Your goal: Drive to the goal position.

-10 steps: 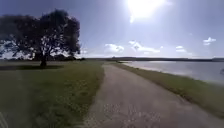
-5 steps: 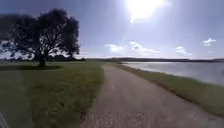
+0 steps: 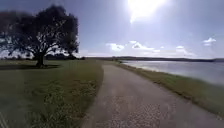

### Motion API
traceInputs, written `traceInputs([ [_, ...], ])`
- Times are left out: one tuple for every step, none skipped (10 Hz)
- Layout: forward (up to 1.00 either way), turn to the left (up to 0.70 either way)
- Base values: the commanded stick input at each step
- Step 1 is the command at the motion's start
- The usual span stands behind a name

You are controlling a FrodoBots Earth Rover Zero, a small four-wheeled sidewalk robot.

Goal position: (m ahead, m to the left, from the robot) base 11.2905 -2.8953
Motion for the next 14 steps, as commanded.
traceInputs([
  [0.70, 0.05],
  [0.70, 0.05],
  [0.70, 0.05],
  [0.70, 0.05],
  [0.70, 0.05],
  [0.70, 0.05],
  [0.70, 0.05],
  [0.70, 0.05],
  [0.70, 0.05],
  [0.70, 0.05],
  [0.70, 0.05],
  [0.70, 0.05],
  [0.70, 0.05],
  [0.70, 0.05],
])
